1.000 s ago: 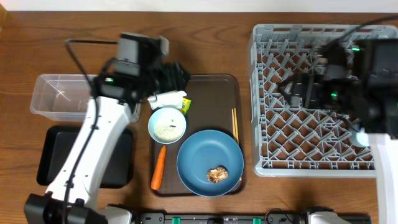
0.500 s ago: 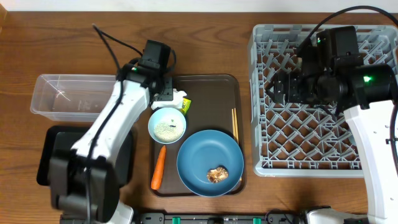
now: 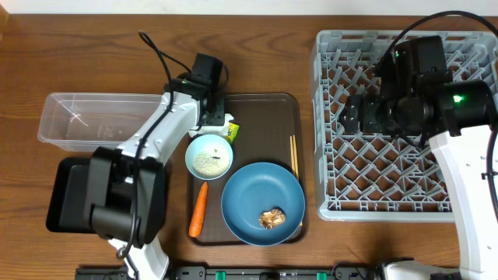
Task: Sort waste into correct bins and load items into the dishwasher rack
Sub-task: 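Grasp the white crumpled tissue on the tray with the left gripper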
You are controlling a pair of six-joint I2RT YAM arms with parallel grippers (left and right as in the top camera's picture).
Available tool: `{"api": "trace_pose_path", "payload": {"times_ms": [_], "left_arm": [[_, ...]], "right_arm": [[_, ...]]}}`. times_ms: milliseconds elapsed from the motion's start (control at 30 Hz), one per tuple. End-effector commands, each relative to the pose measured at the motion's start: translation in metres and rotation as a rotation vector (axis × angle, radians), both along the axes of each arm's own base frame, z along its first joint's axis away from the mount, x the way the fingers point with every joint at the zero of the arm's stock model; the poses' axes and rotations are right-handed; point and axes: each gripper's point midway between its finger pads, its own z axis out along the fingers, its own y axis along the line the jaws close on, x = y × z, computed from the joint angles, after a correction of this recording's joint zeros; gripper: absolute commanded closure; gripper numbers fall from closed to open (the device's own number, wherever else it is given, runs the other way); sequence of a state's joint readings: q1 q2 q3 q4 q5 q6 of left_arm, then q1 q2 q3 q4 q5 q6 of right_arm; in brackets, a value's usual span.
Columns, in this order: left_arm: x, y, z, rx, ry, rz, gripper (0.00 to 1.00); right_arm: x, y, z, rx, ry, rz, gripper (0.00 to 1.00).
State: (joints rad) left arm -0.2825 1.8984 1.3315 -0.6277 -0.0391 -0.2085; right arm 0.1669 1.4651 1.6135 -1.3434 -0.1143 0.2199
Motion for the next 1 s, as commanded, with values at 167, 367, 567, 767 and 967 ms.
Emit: {"api": "trace_pose_path", "payload": {"times_ms": [167, 367, 567, 767, 967], "left_arm": [[0.003, -0.002, -0.012, -0.002, 0.012, -0.006, 0.81], [-0.001, -0.014, 0.006, -0.08, 0.012, -0.029, 0.94], [-0.008, -0.012, 0.06, -0.098, -0.061, -0.032, 0.94], [-0.012, -0.011, 0.107, -0.116, -0.171, -0.064, 0.94], [-0.016, -0.011, 0.114, -0.12, -0.179, -0.067, 0.94]], "right_arm": [[-0.011, -0.002, -0.023, -0.021, 0.071, -0.008, 0.08], [-0.013, -0.007, -0.029, -0.049, 0.085, -0.009, 0.09], [-0.011, -0.007, -0.029, -0.051, 0.076, -0.01, 0.09], [-0.007, -0.006, -0.027, -0.046, 0.058, -0.011, 0.09], [-0.007, -0.006, -0.027, -0.044, 0.059, -0.017, 0.09]]}}
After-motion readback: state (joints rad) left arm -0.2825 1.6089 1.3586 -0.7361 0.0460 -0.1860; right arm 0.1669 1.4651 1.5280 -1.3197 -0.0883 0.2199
